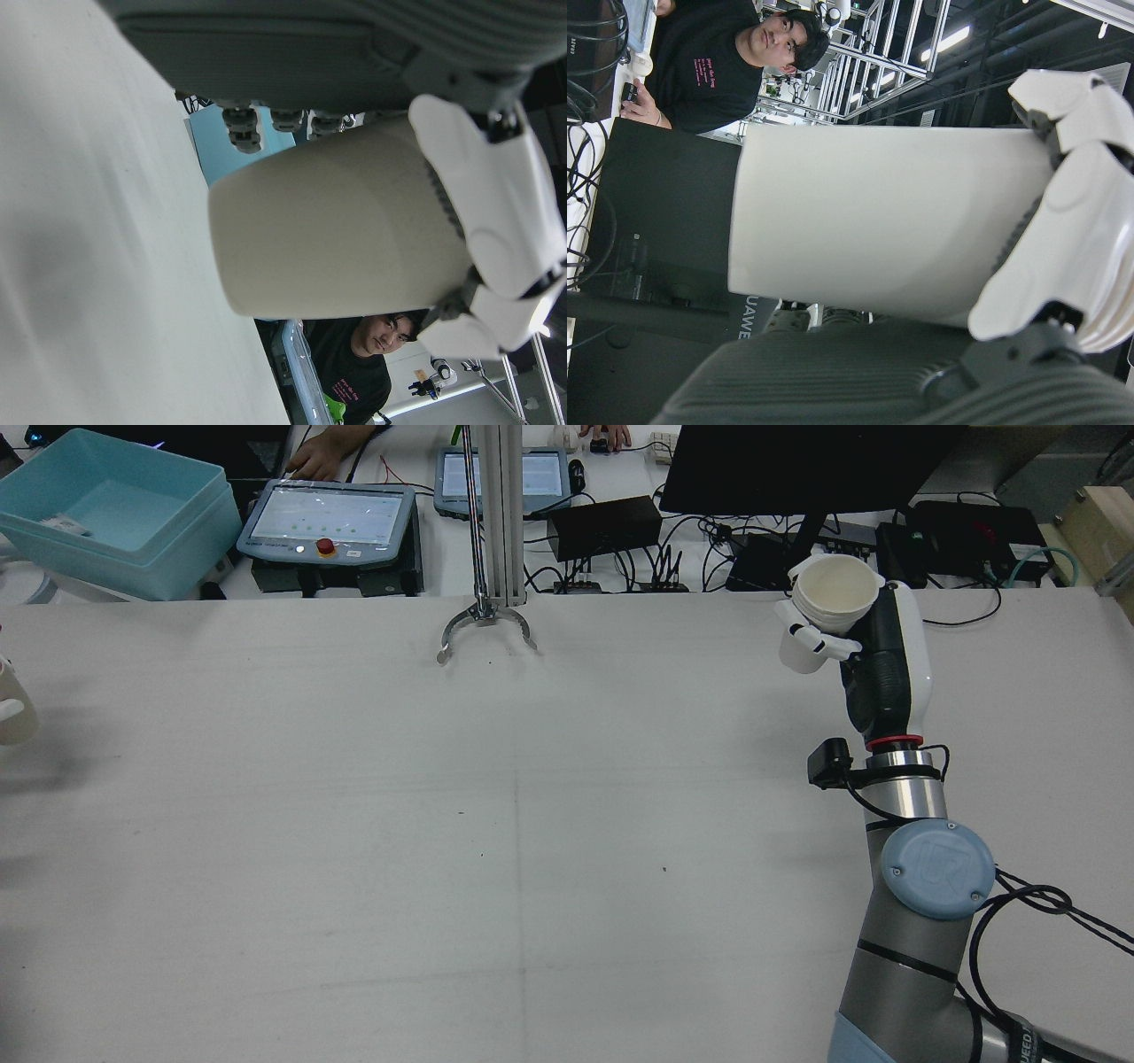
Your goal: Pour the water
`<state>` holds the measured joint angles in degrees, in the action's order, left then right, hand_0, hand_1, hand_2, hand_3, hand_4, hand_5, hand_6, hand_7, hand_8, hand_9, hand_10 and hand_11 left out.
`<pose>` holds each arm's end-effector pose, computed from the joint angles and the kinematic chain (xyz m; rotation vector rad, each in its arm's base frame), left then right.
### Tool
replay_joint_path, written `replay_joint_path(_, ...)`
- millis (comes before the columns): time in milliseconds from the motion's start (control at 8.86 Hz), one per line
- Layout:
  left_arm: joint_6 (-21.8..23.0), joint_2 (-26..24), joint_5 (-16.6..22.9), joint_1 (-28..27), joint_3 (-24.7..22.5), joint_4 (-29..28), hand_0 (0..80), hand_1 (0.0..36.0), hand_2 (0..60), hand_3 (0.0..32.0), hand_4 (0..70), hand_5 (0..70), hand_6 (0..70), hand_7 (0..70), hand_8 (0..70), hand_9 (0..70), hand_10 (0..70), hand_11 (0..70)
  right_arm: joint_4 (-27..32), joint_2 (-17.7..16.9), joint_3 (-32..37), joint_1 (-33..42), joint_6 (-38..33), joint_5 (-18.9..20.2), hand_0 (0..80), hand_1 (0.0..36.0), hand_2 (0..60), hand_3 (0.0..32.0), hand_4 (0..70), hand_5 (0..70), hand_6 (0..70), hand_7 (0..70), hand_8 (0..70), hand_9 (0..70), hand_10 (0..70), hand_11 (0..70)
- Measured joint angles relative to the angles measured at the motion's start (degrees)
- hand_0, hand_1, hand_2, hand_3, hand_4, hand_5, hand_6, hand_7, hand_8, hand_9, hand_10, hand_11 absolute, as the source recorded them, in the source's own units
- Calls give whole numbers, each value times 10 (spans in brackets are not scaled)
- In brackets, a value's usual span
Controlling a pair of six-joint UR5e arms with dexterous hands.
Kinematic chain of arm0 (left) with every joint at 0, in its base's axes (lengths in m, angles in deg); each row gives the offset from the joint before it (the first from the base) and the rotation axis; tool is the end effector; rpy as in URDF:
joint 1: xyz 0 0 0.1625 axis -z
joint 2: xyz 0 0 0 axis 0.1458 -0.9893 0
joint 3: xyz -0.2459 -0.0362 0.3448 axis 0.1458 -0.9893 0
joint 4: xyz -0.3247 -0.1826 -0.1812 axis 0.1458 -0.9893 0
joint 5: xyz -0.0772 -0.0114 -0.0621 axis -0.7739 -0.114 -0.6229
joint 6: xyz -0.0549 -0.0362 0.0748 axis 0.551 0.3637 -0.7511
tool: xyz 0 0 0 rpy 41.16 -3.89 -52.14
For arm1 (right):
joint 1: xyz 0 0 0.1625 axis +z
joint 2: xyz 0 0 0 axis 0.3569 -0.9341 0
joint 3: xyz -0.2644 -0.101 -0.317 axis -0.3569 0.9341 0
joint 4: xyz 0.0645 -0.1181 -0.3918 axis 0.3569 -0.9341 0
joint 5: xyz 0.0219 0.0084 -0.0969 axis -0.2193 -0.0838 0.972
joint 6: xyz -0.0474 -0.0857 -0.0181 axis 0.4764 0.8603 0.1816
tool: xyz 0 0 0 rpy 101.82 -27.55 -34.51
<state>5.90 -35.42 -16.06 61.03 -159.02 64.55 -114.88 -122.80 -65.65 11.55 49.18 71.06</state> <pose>0.1345 -0.4835 0.7740 0.2428 2.0448 -1.9754 -0.3014 -0.4604 0.4244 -0.4621 2.2798 -2.0441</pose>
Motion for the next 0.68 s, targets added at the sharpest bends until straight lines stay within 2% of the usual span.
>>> replay_joint_path(113,-1,-1,-11,-9,32,-27,384,241,600,0,200,505,47,50,16,42,59,97,0,-4,0,-5,0,-1,460,149,406,0,225,599,362,460,392,537,197,292)
replay_joint_path(226,-2,-2,-16,-14,57,-46,412,172,475,0,197,464,51,53,16,41,56,90,0,-5,0,-12,1,-3,461,148,406,0,226,600,361,460,391,536,196,291)
replay_joint_path(339,-3,-2,-18,-19,72,-57,401,81,158,0,203,385,61,67,15,38,49,75,0,-5,0,-20,2,-7,460,148,402,0,223,597,357,455,388,532,194,289)
replay_joint_path(452,-3,-3,-18,-22,80,-62,379,47,108,0,223,359,79,79,24,37,43,64,-1,-5,0,-27,3,-15,460,145,389,0,219,594,355,453,386,531,194,287)
replay_joint_path(565,-3,-4,-17,-25,83,-64,371,34,72,0,223,352,75,78,20,31,39,58,-1,-6,0,-32,3,-20,460,140,368,0,216,594,353,452,386,531,193,287)
replay_joint_path(677,-3,-4,-15,-27,85,-64,357,25,41,0,213,214,63,79,8,22,34,51,-1,-6,0,-36,3,-22,461,139,366,0,217,597,356,456,387,532,193,286)
